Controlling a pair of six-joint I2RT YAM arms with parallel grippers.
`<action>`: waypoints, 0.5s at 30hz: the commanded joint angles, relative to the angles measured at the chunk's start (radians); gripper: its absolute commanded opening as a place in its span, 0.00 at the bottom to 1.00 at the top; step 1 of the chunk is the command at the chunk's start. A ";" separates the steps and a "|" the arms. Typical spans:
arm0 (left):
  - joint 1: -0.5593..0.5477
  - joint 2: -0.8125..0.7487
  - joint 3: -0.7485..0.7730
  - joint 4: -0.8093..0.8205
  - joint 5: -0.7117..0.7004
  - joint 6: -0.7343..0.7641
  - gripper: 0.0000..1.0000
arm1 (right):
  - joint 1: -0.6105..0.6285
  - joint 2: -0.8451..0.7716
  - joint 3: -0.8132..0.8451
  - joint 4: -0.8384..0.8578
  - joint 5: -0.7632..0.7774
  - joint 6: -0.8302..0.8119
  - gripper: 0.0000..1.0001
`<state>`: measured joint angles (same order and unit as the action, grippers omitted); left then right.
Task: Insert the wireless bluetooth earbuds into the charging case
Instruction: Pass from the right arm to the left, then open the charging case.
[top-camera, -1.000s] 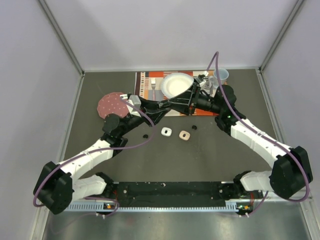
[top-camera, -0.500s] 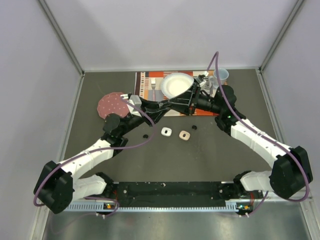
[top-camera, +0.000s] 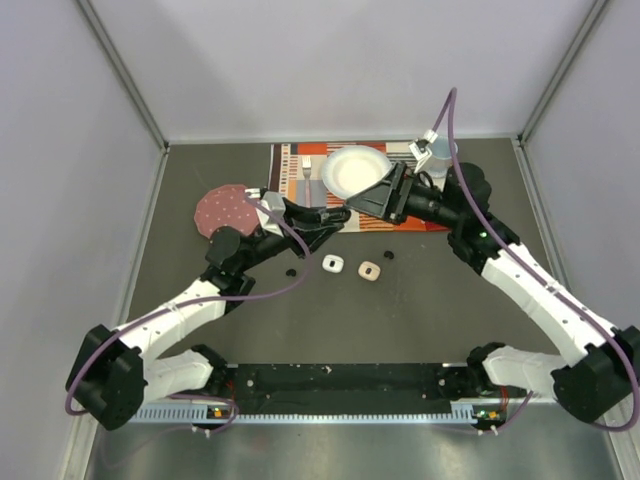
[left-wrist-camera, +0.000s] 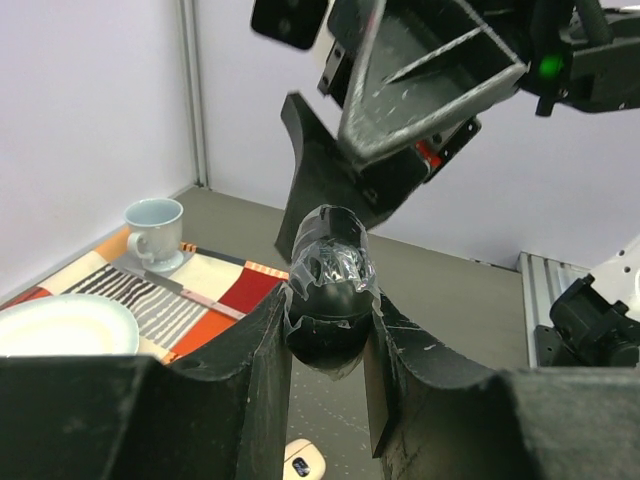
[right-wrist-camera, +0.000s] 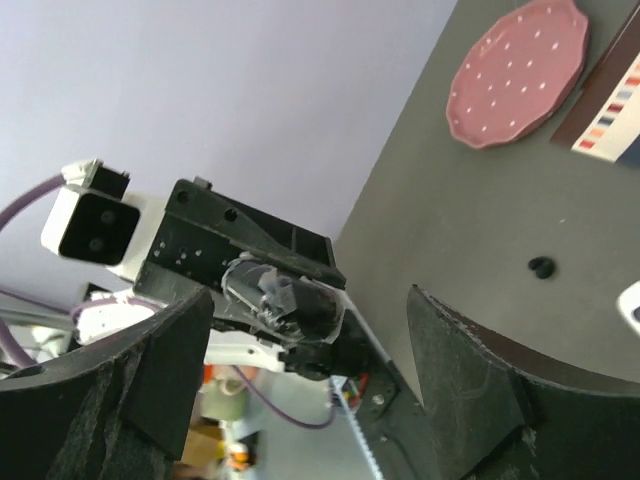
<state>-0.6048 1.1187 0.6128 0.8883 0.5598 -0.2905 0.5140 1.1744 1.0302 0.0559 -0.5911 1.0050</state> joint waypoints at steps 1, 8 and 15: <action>-0.001 -0.037 0.038 0.034 0.038 -0.042 0.00 | -0.002 -0.073 0.100 -0.119 0.034 -0.293 0.78; 0.017 -0.017 0.070 0.052 0.118 -0.113 0.00 | 0.018 -0.098 0.142 -0.224 0.011 -0.434 0.78; 0.019 0.027 0.099 0.081 0.179 -0.154 0.00 | 0.080 -0.076 0.192 -0.317 0.071 -0.525 0.78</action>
<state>-0.5896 1.1240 0.6628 0.9031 0.6807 -0.4049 0.5591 1.0954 1.1622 -0.2195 -0.5545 0.5640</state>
